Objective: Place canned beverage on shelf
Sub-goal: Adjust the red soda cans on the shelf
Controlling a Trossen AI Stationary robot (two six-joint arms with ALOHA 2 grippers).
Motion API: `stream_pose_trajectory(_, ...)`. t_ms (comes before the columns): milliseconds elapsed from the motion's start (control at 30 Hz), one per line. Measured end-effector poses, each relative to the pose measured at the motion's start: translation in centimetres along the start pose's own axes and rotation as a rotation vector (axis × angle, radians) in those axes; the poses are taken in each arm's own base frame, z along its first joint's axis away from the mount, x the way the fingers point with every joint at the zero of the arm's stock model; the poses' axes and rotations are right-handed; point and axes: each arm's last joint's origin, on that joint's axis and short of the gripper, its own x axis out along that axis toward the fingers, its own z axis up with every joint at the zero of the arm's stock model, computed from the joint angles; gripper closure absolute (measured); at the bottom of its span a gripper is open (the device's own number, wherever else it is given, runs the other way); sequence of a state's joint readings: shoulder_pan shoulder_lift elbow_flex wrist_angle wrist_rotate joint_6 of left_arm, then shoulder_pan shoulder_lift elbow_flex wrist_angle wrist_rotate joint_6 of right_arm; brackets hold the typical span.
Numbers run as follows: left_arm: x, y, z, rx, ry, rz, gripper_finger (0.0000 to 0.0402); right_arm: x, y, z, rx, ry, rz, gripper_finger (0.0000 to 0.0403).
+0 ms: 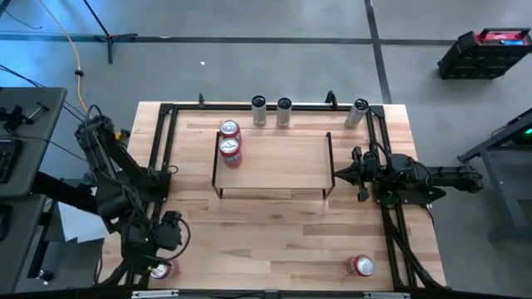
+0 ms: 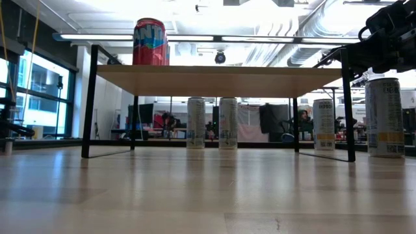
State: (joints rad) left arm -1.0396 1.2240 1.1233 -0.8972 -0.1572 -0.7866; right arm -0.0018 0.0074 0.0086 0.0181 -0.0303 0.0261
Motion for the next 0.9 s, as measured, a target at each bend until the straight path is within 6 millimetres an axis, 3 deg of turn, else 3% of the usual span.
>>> stream_pose_trajectory(200, 0.5, 0.3, 0.0, 0.018, 0.005, 0.067, 0.0107, 0.0, 0.0, 0.0, 0.0, 0.0, 0.0, 0.0402)
stream_pose_trajectory(333, -0.2, 1.5, 0.2, -0.009, -0.009, 0.126, 0.0107, 0.0, 0.0, 0.0, 0.0, 0.0, 0.0, 0.0402)
stream_pose_trajectory(467, -2.3, 3.4, 0.8, -0.021, -0.098, 0.148, 0.0107, 0.0, 0.0, 0.0, 0.0, 0.0, 0.0, 0.0402)
stream_pose_trajectory(733, -8.3, 9.3, 1.9, -0.163, -0.381, 0.257, 0.0107, 0.0, 0.0, 0.0, 0.0, 0.0, 0.0, 0.0402)
stream_pose_trajectory(900, -11.9, 11.9, 3.2, -0.19, -0.495, 0.347, 0.0107, 0.0, 0.0, 0.0, 0.0, 0.0, 0.0, 0.0402)
